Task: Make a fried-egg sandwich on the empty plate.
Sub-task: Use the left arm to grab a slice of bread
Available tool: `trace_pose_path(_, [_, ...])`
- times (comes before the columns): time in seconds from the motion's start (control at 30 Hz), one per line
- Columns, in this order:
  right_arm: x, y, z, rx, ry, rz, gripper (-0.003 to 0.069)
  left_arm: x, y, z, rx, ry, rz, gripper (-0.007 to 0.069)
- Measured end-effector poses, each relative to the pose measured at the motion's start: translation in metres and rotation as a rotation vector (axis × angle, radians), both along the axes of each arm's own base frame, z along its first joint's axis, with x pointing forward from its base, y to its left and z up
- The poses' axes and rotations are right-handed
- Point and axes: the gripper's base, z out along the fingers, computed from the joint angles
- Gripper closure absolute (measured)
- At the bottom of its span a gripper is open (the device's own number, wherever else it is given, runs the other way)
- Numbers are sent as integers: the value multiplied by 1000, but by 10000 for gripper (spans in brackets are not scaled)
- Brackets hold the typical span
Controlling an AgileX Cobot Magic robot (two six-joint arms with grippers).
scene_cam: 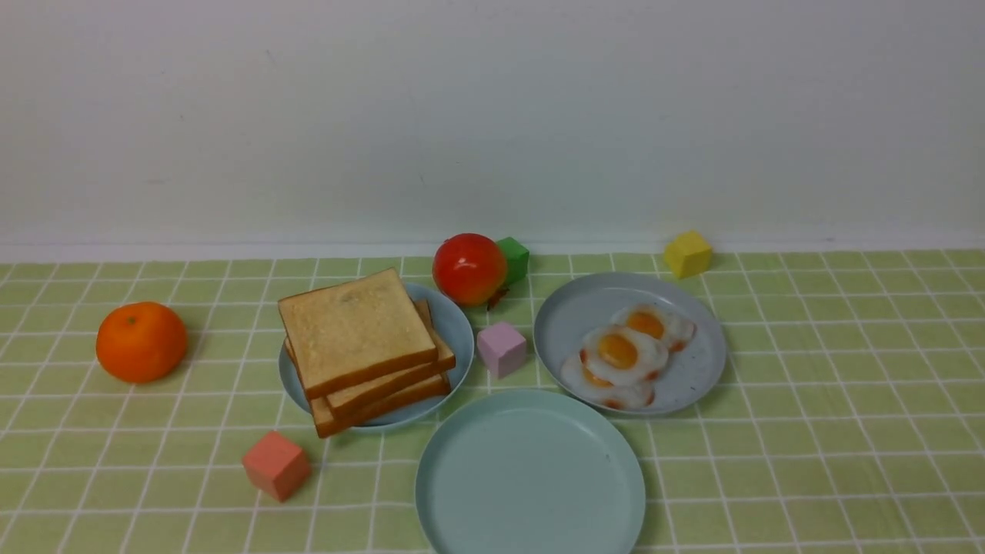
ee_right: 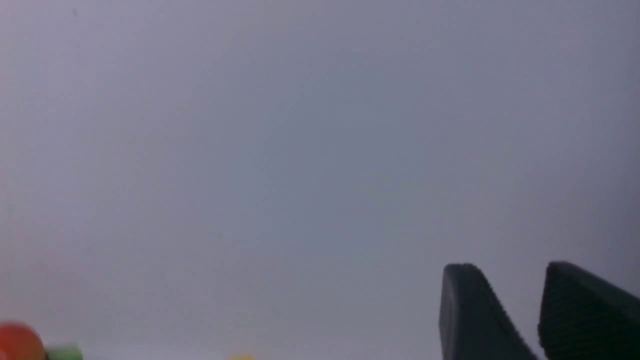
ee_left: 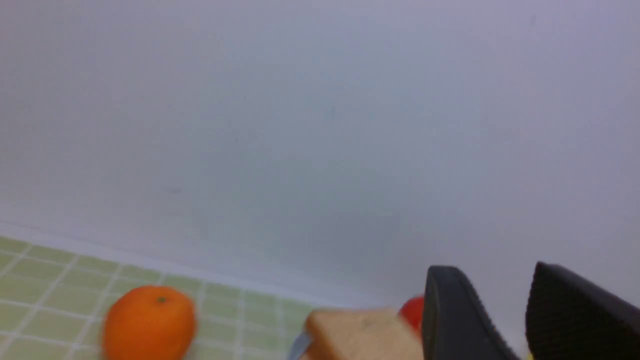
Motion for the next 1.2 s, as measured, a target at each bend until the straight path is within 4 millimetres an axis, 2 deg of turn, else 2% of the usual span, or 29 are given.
trace_pose_path(0.03, [-1, 0, 2, 12, -24, 6, 418, -1, 1, 3, -52, -30, -11, 386])
trace_pose_path(0.07, [-6, 0, 13, 99, -133, 45, 418, -4, 2, 14, -151, -97, -33, 386])
trace_pose_path(0.1, [-6, 0, 15, 98, -144, 46, 418, -5, 3, 16, -159, -104, -36, 386])
trace_pose_path(0.17, [-18, -2, 48, 241, -284, 116, 418, -16, 5, 54, -204, -224, -54, 386])
trace_pose_path(0.2, [-21, -2, 55, 246, -306, 122, 418, -17, 5, 57, -205, -231, -54, 386])
trace_pose_path(0.23, [-26, -2, 79, 287, -347, 149, 418, -24, 5, 85, -203, -281, -59, 386])
trace_pose_path(0.27, [-29, -2, 92, 296, -361, 158, 418, -25, 5, 93, -200, -288, -60, 386])
trace_pose_path(0.3, [-33, -1, 127, 320, -359, 175, 418, -28, 4, 130, -169, -290, -59, 386])
trace_pose_path(0.33, [-34, -1, 132, 321, -368, 179, 418, -26, 4, 134, -164, -277, -58, 386])
trace_pose_path(0.37, [-36, -1, 169, 351, -337, 194, 418, -20, 2, 163, -135, -211, -51, 386])
trace_pose_path(0.4, [-30, -1, 180, 365, -302, 194, 418, -18, 2, 175, -123, -167, -46, 386])
trace_pose_path(0.43, [-28, -1, 197, 383, -265, 197, 418, -7, 1, 183, -109, -84, -40, 386])
trace_pose_path(0.5, [-10, -1, 221, 414, -134, 183, 418, 20, -2, 194, -90, 126, -29, 386])
trace_pose_path(0.53, [10, -2, 228, 433, -26, 165, 418, 38, -4, 193, -71, 272, -19, 386])
trace_pose_path(0.63, [42, -4, 229, 456, 175, 124, 418, 76, -8, 180, -35, 509, 2, 386])
trace_pose_path(0.67, [55, -5, 225, 462, 256, 106, 418, 88, -9, 174, -25, 574, 7, 386])
trace_pose_path(0.73, [81, -6, 209, 478, 425, 69, 418, 124, -12, 150, -5, 760, 16, 386])
trace_pose_path(0.77, [83, -6, 208, 480, 438, 66, 418, 123, -12, 149, -5, 764, 16, 386])
trace_pose_path(0.83, [109, -7, 184, 510, 611, 37, 418, 157, -18, 118, -24, 958, 7, 386])
trace_pose_path(0.9, [115, -7, 175, 530, 682, 30, 418, 169, -21, 104, -34, 1038, -3, 386])
trace_pose_path(0.97, [128, -1, 155, 534, 840, 44, 418, 193, -28, 77, -33, 1176, -40, 386])
trace_pose_path(1.0, [130, 1, 153, 527, 863, 52, 418, 197, -29, 74, -32, 1194, -48, 386])
trace_pose_path(1.03, [134, 10, 144, 489, 949, 92, 418, 214, -34, 61, -23, 1262, -81, 386])
trace_pose_path(1.2, [133, 39, 133, 315, 1094, 251, 418, 265, -43, 39, -42, 1386, -172, 386])
